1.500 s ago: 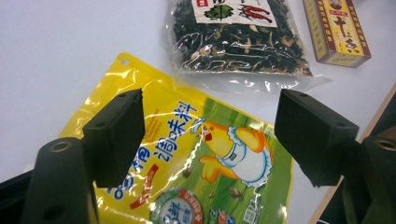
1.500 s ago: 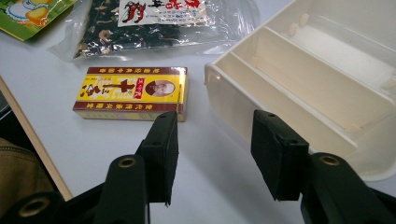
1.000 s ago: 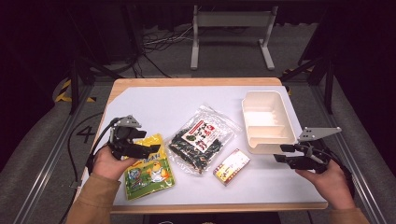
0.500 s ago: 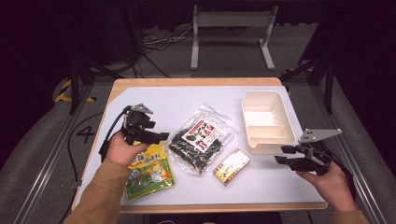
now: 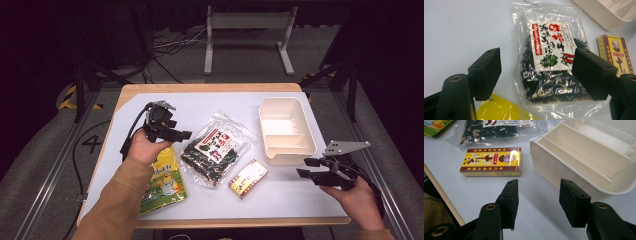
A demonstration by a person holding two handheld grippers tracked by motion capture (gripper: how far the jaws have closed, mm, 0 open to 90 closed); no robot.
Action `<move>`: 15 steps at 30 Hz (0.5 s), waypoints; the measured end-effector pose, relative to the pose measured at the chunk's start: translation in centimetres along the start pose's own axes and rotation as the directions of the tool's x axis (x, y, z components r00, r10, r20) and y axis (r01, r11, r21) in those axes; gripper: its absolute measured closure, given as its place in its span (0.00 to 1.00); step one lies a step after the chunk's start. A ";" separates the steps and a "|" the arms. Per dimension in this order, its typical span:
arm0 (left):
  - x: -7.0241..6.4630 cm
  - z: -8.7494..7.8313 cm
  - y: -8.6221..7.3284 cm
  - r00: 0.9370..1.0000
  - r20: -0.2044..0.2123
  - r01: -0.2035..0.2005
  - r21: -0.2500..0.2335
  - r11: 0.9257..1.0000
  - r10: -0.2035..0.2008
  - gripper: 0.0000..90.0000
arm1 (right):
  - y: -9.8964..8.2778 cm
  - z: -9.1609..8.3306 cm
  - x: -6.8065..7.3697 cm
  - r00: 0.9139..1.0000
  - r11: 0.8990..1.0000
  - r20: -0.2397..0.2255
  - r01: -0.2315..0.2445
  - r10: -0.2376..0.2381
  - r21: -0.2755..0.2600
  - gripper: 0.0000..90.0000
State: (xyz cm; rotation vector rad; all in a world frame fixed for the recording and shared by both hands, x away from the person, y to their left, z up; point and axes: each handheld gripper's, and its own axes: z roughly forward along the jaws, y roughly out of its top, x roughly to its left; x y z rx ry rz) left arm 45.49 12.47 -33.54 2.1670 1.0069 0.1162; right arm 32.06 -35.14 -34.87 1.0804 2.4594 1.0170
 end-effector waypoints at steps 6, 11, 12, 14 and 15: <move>0.3 1.4 1.2 0.999 0.031 0.022 0.020 1.000 -0.023 0.24 | -0.6 -0.4 -0.1 1.000 1.000 0.010 -0.017 0.017 -0.002 0.55; 0.2 2.6 2.2 0.999 0.037 0.003 0.029 1.000 -0.004 0.23 | -0.9 -0.5 0.0 1.000 1.000 0.016 -0.019 0.019 0.003 0.55; 0.2 3.1 2.5 0.999 0.041 0.009 0.036 0.999 -0.011 0.22 | -1.0 -0.5 -0.1 1.000 1.000 0.017 -0.019 0.019 0.002 0.55; 0.3 3.6 2.8 0.999 0.044 0.016 0.040 0.999 -0.017 0.20 | -1.2 -0.7 -0.1 1.000 1.000 0.020 -0.024 0.024 0.000 0.55; 0.3 3.9 2.9 0.998 0.049 0.023 0.044 0.999 -0.025 0.19 | -1.2 -0.7 -0.1 0.999 1.000 0.020 -0.026 0.026 0.000 0.55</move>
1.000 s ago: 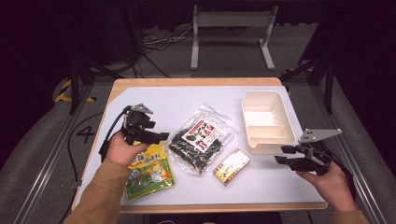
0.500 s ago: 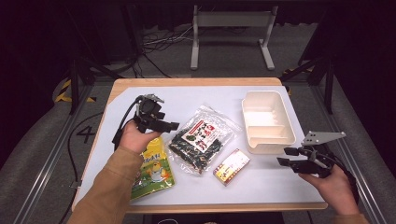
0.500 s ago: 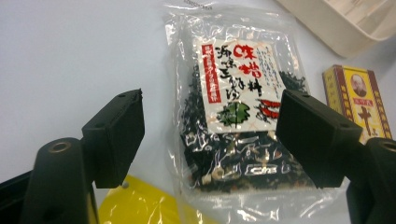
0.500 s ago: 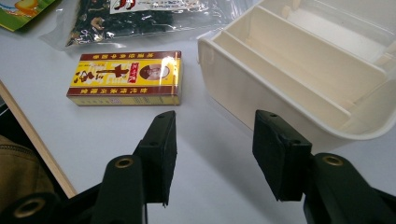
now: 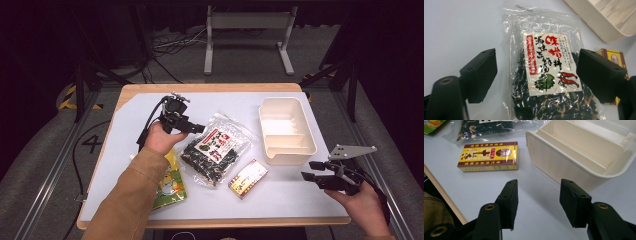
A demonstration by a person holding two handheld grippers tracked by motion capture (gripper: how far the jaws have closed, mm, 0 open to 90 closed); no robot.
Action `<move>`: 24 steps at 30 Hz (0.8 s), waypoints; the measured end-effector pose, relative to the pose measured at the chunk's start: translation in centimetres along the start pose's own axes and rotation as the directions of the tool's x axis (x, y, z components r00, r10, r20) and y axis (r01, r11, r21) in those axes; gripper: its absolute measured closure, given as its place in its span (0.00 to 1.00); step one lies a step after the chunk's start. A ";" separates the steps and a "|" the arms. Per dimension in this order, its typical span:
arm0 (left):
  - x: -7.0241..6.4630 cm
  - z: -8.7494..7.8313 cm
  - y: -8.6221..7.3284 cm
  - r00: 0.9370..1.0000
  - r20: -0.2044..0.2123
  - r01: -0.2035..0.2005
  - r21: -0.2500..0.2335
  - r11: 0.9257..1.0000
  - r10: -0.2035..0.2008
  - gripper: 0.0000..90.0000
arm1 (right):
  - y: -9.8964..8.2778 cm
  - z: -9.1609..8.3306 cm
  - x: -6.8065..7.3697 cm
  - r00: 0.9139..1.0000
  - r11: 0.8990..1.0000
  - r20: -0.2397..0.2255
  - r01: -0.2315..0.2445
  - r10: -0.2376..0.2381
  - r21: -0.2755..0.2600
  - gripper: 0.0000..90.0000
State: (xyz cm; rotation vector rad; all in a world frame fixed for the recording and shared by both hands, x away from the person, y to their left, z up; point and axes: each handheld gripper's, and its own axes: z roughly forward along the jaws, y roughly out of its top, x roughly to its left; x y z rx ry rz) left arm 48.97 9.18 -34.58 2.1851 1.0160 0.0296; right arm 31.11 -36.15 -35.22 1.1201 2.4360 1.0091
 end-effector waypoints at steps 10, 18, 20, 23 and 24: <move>0.3 2.4 1.0 1.000 -0.016 -0.001 0.021 1.000 0.001 0.19 | -0.6 -0.2 0.1 1.000 1.000 0.008 -0.006 0.006 0.008 0.54; 1.2 3.8 1.0 0.999 -0.039 -0.006 0.019 1.000 0.006 0.26 | -0.9 -0.4 -0.2 1.000 1.000 0.013 -0.018 0.018 0.003 0.54; 1.3 4.0 1.0 0.999 -0.047 -0.004 0.022 1.000 0.005 0.26 | -0.9 -0.4 -0.2 1.000 1.000 0.012 -0.019 0.019 0.002 0.54; 1.6 4.5 0.9 0.999 -0.047 0.008 0.028 1.000 -0.007 0.27 | -0.8 -0.3 -0.2 1.000 1.000 0.008 -0.013 0.013 0.002 0.53; 1.7 4.8 0.9 0.999 -0.050 0.013 0.035 0.999 -0.011 0.28 | -0.8 -0.2 -0.2 1.000 1.000 0.007 -0.010 0.010 0.001 0.53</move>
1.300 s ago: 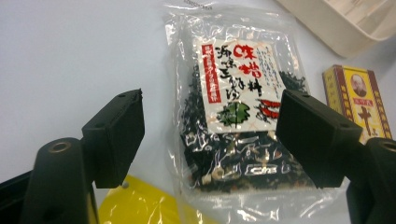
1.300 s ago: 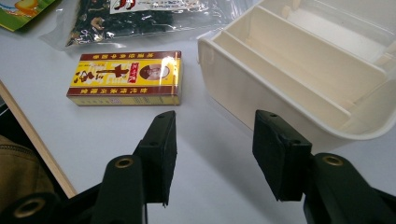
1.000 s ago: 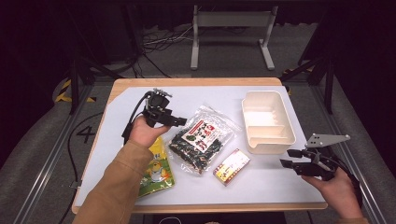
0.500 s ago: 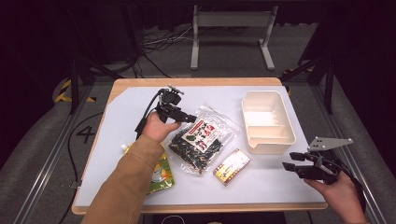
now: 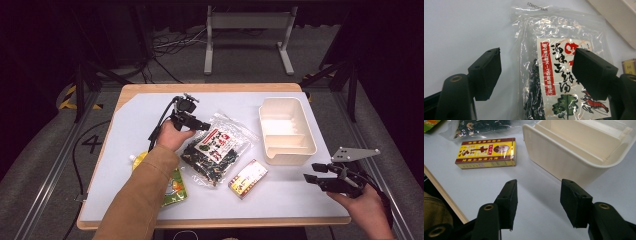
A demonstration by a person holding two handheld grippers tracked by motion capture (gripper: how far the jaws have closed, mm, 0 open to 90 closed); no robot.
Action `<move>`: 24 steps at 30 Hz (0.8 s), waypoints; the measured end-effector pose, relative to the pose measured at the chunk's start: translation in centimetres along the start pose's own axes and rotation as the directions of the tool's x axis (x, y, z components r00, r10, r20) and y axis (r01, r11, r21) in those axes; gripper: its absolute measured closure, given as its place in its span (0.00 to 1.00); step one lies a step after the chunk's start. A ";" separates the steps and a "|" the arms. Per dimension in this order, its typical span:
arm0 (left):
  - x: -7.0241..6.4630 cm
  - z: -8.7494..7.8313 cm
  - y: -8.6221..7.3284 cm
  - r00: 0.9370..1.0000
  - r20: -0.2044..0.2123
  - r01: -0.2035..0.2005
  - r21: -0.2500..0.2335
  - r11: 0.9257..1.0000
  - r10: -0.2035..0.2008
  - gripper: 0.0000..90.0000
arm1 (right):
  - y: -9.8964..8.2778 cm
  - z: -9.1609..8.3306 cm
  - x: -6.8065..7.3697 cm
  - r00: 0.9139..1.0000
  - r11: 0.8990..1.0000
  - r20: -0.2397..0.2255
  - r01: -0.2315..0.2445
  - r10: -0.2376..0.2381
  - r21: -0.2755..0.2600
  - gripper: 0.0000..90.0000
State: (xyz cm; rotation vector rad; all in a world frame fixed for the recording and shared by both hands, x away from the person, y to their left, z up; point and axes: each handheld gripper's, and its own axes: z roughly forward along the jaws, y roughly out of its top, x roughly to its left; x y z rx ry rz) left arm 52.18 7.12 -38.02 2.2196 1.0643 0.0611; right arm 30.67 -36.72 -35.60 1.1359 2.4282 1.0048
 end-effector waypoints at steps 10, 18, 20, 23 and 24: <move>0.6 1.3 0.0 1.000 0.012 0.024 0.035 0.999 -0.025 0.32 | -0.1 0.0 -0.1 1.000 1.000 -0.004 -0.003 0.003 0.001 0.53; 0.8 2.0 0.0 0.998 0.042 0.041 0.069 0.997 -0.044 0.38 | -0.2 0.0 -0.2 1.000 1.000 -0.003 -0.005 0.005 0.002 0.52; 0.9 2.2 0.0 0.998 0.043 0.040 0.075 0.996 -0.043 0.38 | -0.2 0.0 -0.1 1.000 1.000 -0.003 -0.003 0.003 0.003 0.52; 0.9 2.6 -0.1 0.997 0.050 0.049 0.088 0.995 -0.054 0.39 | -0.1 0.2 -0.1 1.000 1.000 -0.007 0.000 0.000 0.004 0.52; 0.9 2.7 -0.1 0.997 0.049 0.048 0.094 0.994 -0.053 0.39 | -0.1 0.2 -0.1 1.000 1.000 -0.006 0.002 -0.002 0.005 0.52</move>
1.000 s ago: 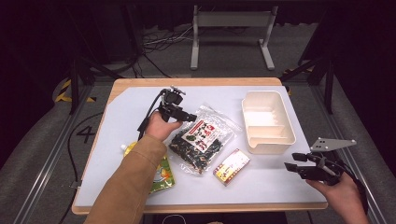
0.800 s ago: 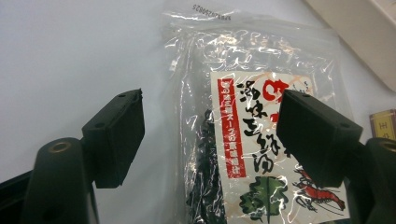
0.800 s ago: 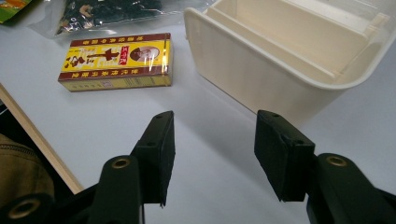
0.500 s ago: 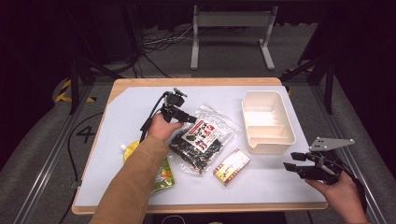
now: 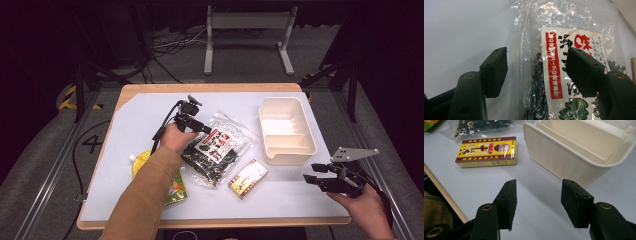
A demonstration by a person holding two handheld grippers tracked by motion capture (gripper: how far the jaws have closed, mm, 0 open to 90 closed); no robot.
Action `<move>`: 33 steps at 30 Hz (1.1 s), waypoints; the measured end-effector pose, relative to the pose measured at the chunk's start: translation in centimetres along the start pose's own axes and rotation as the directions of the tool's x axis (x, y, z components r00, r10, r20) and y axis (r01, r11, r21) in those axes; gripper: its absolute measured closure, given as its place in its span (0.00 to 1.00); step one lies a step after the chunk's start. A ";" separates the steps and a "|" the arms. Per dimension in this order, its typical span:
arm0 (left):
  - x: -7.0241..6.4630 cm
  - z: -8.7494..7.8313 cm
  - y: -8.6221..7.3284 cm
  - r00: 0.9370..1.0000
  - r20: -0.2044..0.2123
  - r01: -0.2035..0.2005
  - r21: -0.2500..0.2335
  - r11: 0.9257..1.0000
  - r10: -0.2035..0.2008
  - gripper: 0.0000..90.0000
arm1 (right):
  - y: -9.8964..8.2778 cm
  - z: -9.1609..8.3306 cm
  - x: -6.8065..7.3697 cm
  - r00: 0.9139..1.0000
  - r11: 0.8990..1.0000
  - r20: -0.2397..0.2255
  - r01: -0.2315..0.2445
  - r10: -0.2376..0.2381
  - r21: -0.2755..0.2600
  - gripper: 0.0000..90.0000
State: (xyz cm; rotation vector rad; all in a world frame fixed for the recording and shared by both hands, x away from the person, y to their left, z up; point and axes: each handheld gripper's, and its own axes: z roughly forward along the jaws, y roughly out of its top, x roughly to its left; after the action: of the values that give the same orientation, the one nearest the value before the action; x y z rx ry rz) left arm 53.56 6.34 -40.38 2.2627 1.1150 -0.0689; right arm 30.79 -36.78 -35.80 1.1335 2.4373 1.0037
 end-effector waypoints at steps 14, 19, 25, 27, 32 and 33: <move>0.7 1.2 -0.1 0.999 0.026 0.024 0.070 0.997 -0.026 0.53 | -0.1 -0.1 0.0 1.000 1.000 -0.005 0.005 -0.005 0.001 0.52; 0.7 1.4 -0.1 0.999 0.035 0.028 0.081 0.996 -0.031 0.57 | -0.1 -0.1 0.1 1.000 1.000 -0.007 0.010 -0.010 0.003 0.53; 0.8 1.5 -0.2 0.998 0.040 0.048 0.090 0.995 -0.051 0.69 | 0.0 0.1 0.2 1.000 1.000 -0.007 0.018 -0.018 0.009 0.53; 0.7 1.5 -0.2 0.998 0.044 0.050 0.094 0.994 -0.054 0.75 | 0.0 0.1 0.2 1.000 1.000 -0.006 0.018 -0.018 0.008 0.53; 0.3 1.4 -0.2 0.999 0.031 0.034 0.100 0.994 -0.037 0.88 | -0.1 0.0 0.2 1.000 1.000 -0.003 0.015 -0.015 0.008 0.53; 0.2 1.4 -0.2 0.999 0.029 0.029 0.100 0.995 -0.032 0.90 | -0.1 0.0 0.2 1.000 1.000 -0.003 0.015 -0.015 0.009 0.53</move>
State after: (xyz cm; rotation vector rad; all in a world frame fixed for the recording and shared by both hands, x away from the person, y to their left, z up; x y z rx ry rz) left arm 53.88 5.85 -41.65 2.3239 1.1540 -0.1740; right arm 30.64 -36.69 -35.89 1.1151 2.4513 0.9919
